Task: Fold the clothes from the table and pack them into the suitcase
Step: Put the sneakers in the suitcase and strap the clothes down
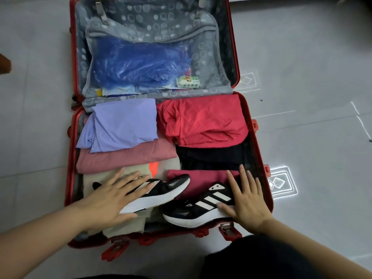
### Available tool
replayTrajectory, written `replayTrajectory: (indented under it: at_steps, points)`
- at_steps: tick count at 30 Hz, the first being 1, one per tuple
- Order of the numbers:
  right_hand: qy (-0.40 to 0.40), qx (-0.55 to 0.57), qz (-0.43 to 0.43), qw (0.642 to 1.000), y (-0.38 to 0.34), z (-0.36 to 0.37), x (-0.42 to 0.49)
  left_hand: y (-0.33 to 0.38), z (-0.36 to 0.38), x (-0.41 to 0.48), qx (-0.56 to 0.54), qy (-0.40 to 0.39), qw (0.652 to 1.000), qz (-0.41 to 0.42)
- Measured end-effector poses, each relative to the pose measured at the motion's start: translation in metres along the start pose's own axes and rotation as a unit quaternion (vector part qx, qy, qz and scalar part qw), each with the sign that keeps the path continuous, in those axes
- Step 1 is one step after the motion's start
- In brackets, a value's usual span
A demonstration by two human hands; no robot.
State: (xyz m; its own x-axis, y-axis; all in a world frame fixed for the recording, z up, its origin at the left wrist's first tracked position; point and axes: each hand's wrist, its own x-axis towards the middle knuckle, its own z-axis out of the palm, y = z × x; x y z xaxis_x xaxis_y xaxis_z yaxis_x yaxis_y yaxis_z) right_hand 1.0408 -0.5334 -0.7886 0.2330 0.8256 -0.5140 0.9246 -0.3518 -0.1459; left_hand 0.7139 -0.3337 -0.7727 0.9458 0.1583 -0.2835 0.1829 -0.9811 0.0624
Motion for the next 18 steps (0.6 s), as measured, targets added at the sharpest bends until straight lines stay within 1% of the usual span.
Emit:
replayTrajectory:
  at_steps: [1,2,4,6,7,9,12,15,18]
  points:
    - [0.04,-0.029,-0.016,0.999,-0.002,0.003,0.003,0.0,0.005,0.0,0.003,0.005,1.0,-0.003]
    - [0.061,-0.042,-0.039,0.997,-0.005,0.004,0.006,0.003,0.009,0.0,0.002,0.001,1.0,-0.009]
    - [0.063,-0.053,-0.119,0.99,-0.008,0.003,0.011,0.01,0.015,-0.002,0.006,0.007,1.0,-0.015]
    - [0.078,-0.085,-0.209,0.971,-0.01,0.004,0.015,0.013,0.016,-0.004,0.014,0.007,1.0,-0.017]
    - [0.082,-0.101,-0.233,0.964,-0.012,0.005,0.016,0.013,0.017,-0.005,0.017,0.006,1.0,-0.019]
    - [0.072,-0.118,-0.24,0.961,-0.015,0.007,0.019,0.016,0.019,-0.006,0.017,-0.01,0.999,-0.027]
    - [0.046,-0.127,-0.219,0.966,-0.016,0.011,0.021,0.025,0.023,-0.008,0.025,-0.051,0.998,-0.039]
    - [0.021,-0.116,-0.2,0.973,-0.019,0.009,0.024,0.029,0.019,-0.005,0.032,-0.065,0.996,-0.051]
    - [0.009,-0.104,-0.191,0.976,-0.021,0.004,0.026,0.032,0.016,-0.005,0.017,-0.08,0.995,-0.058]
